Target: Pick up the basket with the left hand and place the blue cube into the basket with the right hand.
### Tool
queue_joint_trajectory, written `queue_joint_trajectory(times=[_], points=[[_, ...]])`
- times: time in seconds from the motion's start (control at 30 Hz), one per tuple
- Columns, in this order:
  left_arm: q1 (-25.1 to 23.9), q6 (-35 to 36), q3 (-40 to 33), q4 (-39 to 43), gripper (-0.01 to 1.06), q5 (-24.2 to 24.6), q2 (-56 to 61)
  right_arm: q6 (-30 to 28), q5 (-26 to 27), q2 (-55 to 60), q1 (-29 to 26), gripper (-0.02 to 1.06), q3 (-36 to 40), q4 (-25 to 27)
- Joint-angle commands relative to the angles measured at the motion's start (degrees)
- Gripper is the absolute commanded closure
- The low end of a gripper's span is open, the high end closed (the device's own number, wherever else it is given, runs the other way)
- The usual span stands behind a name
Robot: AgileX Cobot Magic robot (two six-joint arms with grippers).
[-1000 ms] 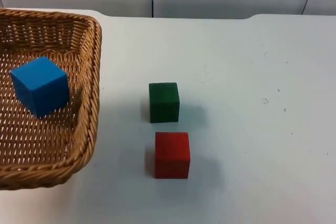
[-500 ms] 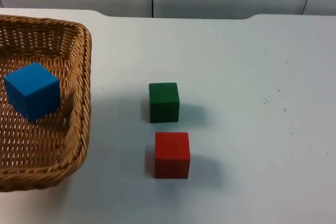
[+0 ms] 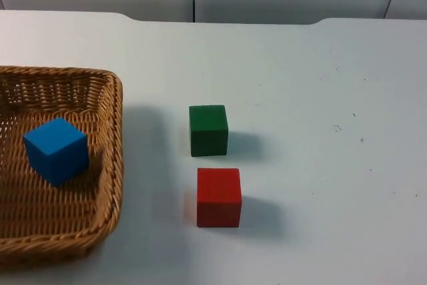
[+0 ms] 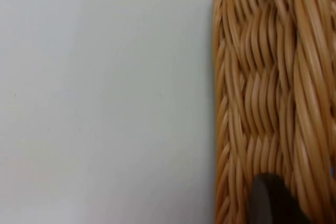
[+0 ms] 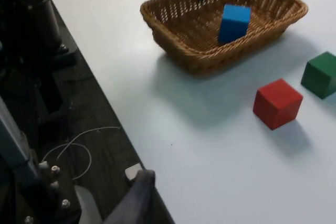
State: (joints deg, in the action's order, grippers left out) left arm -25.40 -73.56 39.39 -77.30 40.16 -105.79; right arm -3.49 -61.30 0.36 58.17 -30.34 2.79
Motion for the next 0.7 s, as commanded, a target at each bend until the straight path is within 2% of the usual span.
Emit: queue_joint_trajectory(times=[0.0,0.37,0.43,0.53,0.57,0.63,0.67], points=[[-0.1,-2.9,1.0,-3.3,1.05,1.4,-1.8,1.1,-0.8,-0.4,0.1,0.0,-0.4,-2.8],[-0.1,-9.0,2.7,-5.3,1.04,1.3,-5.3,2.7,-0.5,-0.4,0.3,0.0,1.2,-2.8],[-0.1,-10.2,2.7,-6.0,1.0,1.5,-5.3,3.0,-0.5,-0.4,0.3,0.0,1.2,-3.1],[-0.1,-10.6,2.7,-6.2,0.77,1.5,-5.3,3.0,-0.5,-0.4,0.3,0.0,1.2,-3.1],[-0.1,-10.6,2.7,-6.2,0.77,1.5,-5.3,3.0,-0.5,-0.4,0.3,0.0,1.2,-3.1],[-0.1,-11.1,2.7,-6.9,0.56,1.3,-5.3,3.0,-0.5,-0.4,0.3,0.0,1.2,-3.1],[-0.1,-11.4,2.7,-6.9,0.39,1.5,-5.3,3.0,-0.5,-0.4,0.3,0.0,1.2,-3.1]])
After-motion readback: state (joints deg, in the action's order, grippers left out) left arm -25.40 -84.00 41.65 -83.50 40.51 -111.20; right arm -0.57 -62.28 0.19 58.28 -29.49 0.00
